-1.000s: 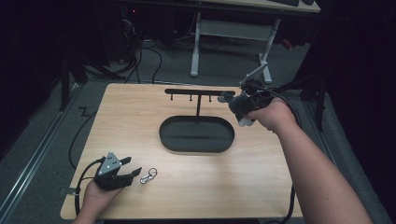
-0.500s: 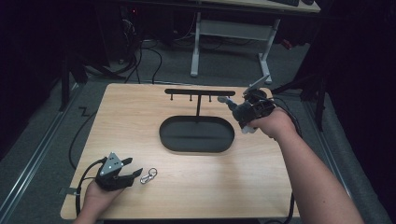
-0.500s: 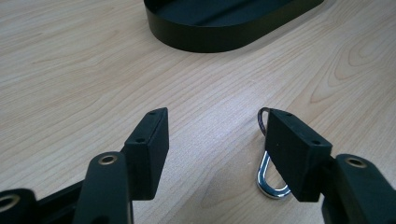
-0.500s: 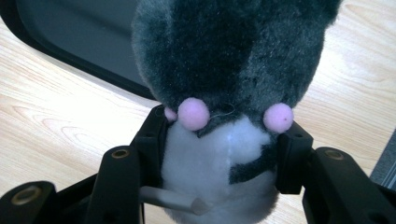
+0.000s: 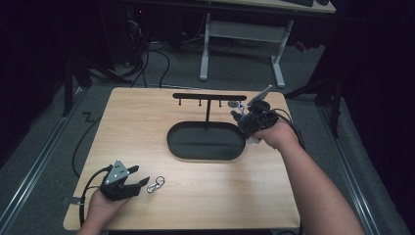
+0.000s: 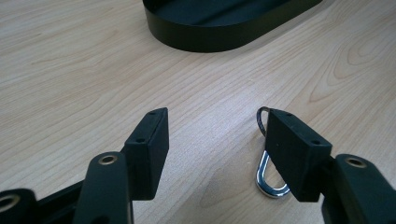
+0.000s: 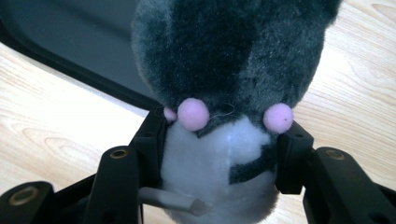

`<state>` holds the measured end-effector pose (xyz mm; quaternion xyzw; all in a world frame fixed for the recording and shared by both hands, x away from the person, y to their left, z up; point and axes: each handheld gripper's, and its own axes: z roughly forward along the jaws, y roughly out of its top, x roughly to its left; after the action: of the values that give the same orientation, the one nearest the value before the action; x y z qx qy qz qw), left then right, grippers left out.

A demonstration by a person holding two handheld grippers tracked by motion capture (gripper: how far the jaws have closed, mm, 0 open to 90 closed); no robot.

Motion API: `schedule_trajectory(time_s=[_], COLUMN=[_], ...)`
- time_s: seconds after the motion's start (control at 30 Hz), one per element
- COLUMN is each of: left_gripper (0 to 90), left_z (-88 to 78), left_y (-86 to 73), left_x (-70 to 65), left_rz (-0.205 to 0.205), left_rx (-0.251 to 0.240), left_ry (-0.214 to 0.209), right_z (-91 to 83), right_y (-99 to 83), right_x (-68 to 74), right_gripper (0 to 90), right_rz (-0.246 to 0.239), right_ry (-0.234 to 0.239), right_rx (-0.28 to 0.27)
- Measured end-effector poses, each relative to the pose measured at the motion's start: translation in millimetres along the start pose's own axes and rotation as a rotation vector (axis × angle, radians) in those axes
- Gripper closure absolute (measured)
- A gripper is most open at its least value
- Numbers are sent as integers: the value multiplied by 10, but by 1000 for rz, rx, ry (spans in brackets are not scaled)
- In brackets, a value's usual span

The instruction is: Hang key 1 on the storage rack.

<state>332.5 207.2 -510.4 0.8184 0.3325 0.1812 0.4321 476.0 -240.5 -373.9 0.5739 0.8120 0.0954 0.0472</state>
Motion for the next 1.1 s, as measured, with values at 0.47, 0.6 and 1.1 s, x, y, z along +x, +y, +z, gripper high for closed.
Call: schedule_trajectory(time_s=[0.47,0.6,1.1], left_gripper=[405,405,405], left_z=[5,5,16], left_y=[-2,-3,0], left_x=[2,1,-6], left_rz=[3,3,-3], left_rx=[-1,-1,0], left_ry=[0,-1,-10], right_z=[176,243,241], right_y=[100,118,126], right_x=[-10,-6,-30], right_gripper=[471,455,273], right_rz=[24,31,53], right_ry=[-3,7,21], right_rx=[-48,-53,-105])
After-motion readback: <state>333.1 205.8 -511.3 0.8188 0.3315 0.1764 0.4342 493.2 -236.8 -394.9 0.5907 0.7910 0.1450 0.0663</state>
